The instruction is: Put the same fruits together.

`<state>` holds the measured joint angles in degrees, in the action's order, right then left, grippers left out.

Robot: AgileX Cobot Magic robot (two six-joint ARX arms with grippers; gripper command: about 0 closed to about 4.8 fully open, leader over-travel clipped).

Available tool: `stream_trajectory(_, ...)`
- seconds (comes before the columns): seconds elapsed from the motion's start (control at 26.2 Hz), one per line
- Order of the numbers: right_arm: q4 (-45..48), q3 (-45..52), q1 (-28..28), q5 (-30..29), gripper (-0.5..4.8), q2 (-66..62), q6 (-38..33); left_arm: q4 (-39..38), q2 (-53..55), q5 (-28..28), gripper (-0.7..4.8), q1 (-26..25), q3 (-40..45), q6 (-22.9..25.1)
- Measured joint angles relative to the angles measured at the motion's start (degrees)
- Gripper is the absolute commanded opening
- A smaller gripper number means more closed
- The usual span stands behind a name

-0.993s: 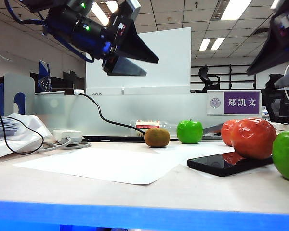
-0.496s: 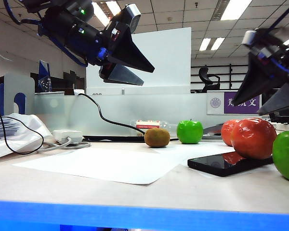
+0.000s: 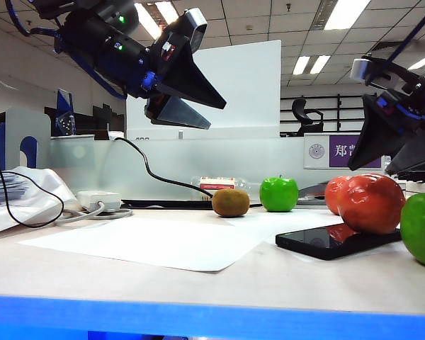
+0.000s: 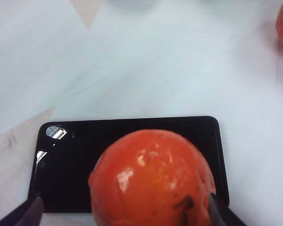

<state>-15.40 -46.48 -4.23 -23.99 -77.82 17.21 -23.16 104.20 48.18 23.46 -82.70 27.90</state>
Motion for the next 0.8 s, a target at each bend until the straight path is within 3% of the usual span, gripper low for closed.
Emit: stream_trajectory(0.8, 3.10, -0.02, -0.85, -1.57, 4.79, -5.55, -0.42, -0.77, -0.02, 0.39, 4.79, 0.09, 0.02, 0.68)
